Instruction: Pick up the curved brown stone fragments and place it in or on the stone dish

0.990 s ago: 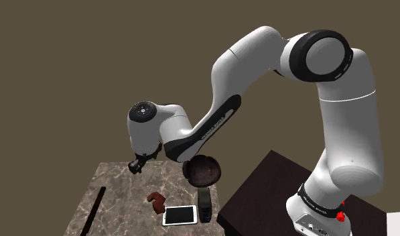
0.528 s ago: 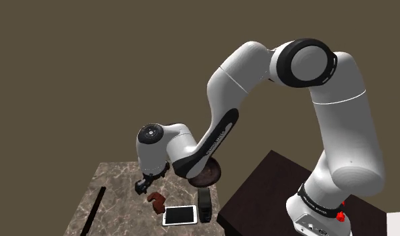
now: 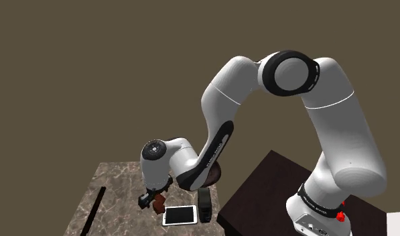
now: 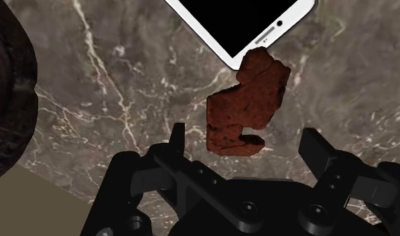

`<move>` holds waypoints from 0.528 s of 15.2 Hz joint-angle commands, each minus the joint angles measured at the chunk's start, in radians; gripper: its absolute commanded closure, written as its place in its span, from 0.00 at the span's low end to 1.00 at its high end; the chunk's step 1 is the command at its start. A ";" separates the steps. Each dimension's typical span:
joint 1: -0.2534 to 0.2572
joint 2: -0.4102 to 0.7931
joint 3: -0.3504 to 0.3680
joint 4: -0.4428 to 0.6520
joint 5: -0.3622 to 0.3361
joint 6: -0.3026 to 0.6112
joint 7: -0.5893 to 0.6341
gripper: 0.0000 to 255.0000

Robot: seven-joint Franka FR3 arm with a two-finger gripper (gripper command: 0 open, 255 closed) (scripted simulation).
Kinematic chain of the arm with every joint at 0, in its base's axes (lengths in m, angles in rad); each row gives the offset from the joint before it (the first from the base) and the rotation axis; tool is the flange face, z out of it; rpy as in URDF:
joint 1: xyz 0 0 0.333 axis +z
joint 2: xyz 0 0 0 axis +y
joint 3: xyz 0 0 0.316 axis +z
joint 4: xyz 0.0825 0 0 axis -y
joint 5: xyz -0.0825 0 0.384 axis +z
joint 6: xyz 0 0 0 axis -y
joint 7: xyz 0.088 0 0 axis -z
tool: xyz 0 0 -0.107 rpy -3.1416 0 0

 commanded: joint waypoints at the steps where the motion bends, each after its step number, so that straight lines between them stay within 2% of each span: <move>1: 0.011 0.026 -0.016 0.015 -0.016 0.011 0.011 0.00; 8: 0.025 0.058 -0.036 0.035 -0.035 0.025 0.023 0.00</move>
